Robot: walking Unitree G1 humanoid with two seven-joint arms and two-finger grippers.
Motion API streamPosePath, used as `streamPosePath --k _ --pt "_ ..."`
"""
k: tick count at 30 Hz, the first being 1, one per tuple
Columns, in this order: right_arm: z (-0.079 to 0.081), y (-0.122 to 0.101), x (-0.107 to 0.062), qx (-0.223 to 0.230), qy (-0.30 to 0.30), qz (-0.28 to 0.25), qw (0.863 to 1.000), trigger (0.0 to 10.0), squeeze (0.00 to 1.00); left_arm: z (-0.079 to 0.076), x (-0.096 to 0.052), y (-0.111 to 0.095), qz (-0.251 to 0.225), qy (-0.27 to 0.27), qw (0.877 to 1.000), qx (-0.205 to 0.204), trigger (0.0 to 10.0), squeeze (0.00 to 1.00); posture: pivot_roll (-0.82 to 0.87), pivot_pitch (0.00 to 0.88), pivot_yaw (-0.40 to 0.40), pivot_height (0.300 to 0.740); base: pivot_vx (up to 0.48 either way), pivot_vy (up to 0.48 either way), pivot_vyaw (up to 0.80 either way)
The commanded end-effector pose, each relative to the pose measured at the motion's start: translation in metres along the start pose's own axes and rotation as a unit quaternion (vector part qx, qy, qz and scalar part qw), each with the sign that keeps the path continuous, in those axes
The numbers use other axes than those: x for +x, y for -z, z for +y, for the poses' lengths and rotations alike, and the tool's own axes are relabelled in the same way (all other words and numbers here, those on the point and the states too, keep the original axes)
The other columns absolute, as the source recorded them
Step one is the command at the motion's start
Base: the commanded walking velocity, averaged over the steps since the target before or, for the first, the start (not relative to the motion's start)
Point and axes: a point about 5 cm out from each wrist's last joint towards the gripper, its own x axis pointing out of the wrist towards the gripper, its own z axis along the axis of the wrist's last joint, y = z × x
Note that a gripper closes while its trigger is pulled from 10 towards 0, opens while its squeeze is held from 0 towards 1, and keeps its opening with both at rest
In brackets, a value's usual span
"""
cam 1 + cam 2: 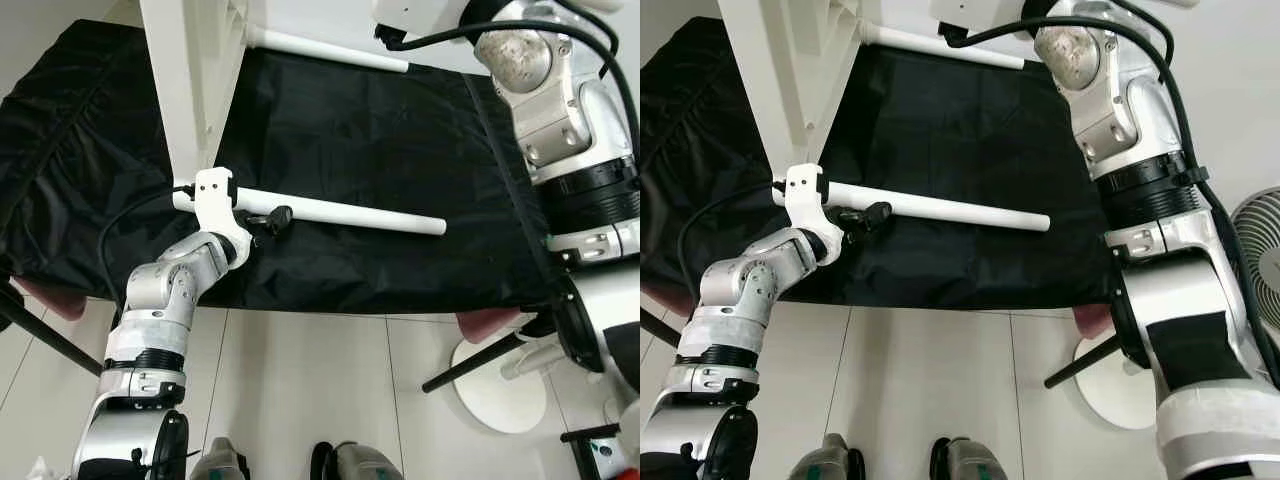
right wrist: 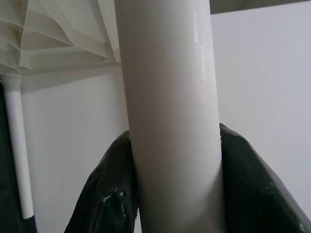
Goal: Building children table
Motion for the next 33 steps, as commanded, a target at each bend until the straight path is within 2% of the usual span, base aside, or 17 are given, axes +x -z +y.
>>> streamPosePath --k 1,3,7,9,10,11,15,17,19,22,25,28,30,31,32,33 --pt "-0.017 0.013 -0.009 0.062 0.063 0.044 0.995 0.0 0.0 -0.004 0.006 0.001 0.007 0.003 1.0 0.004 10.0 0.0 0.05 0.096 -0.078 0.74 0.0 0.0 0.0" --pt "-0.025 0.022 -0.02 0.096 0.107 0.075 0.987 0.0 0.0 -0.004 0.01 0.001 0.014 -0.003 1.0 0.002 10.0 0.0 0.04 0.097 -0.068 0.74 0.0 0.0 0.0" --pt "-0.034 0.028 -0.029 0.132 0.147 0.094 0.976 0.0 0.0 -0.005 0.015 -0.002 0.014 -0.011 1.0 -0.007 10.0 0.0 0.03 0.099 -0.06 0.74 0.0 0.0 0.0" --pt "-0.04 0.031 -0.035 0.168 0.175 0.103 0.965 0.0 0.0 -0.005 0.018 -0.004 0.014 -0.017 1.0 -0.016 10.0 0.0 0.03 0.098 -0.057 0.74 0.0 0.0 0.0" --pt "-0.04 0.031 -0.035 0.168 0.175 0.103 0.965 0.0 0.0 -0.005 0.018 -0.004 0.014 -0.017 1.0 -0.016 10.0 0.0 0.03 0.098 -0.057 0.74 0.0 0.0 0.0" --pt "-0.051 0.033 -0.041 0.183 0.204 0.11 0.955 0.0 0.0 -0.007 0.021 -0.009 0.014 -0.024 0.999 -0.016 10.0 0.0 0.02 0.098 -0.05 0.74 0.0 0.0 0.0" --pt "-0.06 0.034 -0.047 0.197 0.227 0.117 0.947 0.0 0.0 -0.01 0.023 -0.012 0.013 -0.025 0.999 -0.015 10.0 0.0 0.02 0.096 -0.042 0.74 0.0 0.0 0.0" --pt "-0.068 0.037 -0.056 0.223 0.25 0.131 0.933 0.0 0.0 -0.016 0.025 -0.016 0.014 -0.025 0.999 -0.02 10.0 0.0 0.02 0.095 -0.037 0.74 0.0 0.0 0.0" --pt "-0.068 0.037 -0.056 0.223 0.25 0.131 0.933 0.0 0.0 -0.016 0.025 -0.016 0.014 -0.025 0.999 -0.02 10.0 0.0 0.02 0.095 -0.037 0.74 0.0 0.0 0.0" --pt "-0.07 0.037 -0.062 0.243 0.258 0.136 0.925 0.0 0.0 -0.02 0.028 -0.021 0.003 -0.03 0.999 -0.032 10.0 0.0 0.02 0.093 -0.035 0.74 0.0 0.0 0.0" --pt "-0.068 0.038 -0.068 0.267 0.262 0.147 0.916 0.0 0.0 -0.05 0.04 -0.049 -0.039 0.026 0.996 -0.075 10.0 0.0 0.03 0.094 -0.036 0.74 0.0 0.0 0.0" --pt "-0.067 0.038 -0.068 0.269 0.259 0.146 0.916 0.0 0.0 -0.059 0.043 -0.056 -0.048 0.047 0.994 -0.084 10.0 0.0 0.03 0.094 -0.036 0.74 0.0 0.0 0.0" --pt "-0.067 0.037 -0.068 0.273 0.258 0.148 0.915 0.0 0.0 -0.072 0.048 -0.071 -0.07 0.066 0.988 -0.118 10.0 0.0 0.04 0.102 -0.039 0.74 0.0 0.0 0.0" --pt "-0.067 0.037 -0.068 0.273 0.258 0.148 0.915 0.0 0.0 -0.072 0.048 -0.071 -0.07 0.066 0.988 -0.118 10.0 0.0 0.04 0.102 -0.039 0.74 0.0 0.0 0.0" --pt "-0.068 0.038 -0.068 0.275 0.26 0.154 0.913 0.0 0.0 -0.081 0.05 -0.082 -0.098 0.07 0.983 -0.142 9.1 0.0 0.03 0.111 -0.037 0.74 0.0 0.0 0.0" --pt "-0.068 0.038 -0.068 0.275 0.26 0.154 0.913 0.0 0.0 -0.081 0.05 -0.082 -0.098 0.07 0.983 -0.142 9.1 0.0 0.03 0.111 -0.037 0.74 0.0 0.0 0.0"
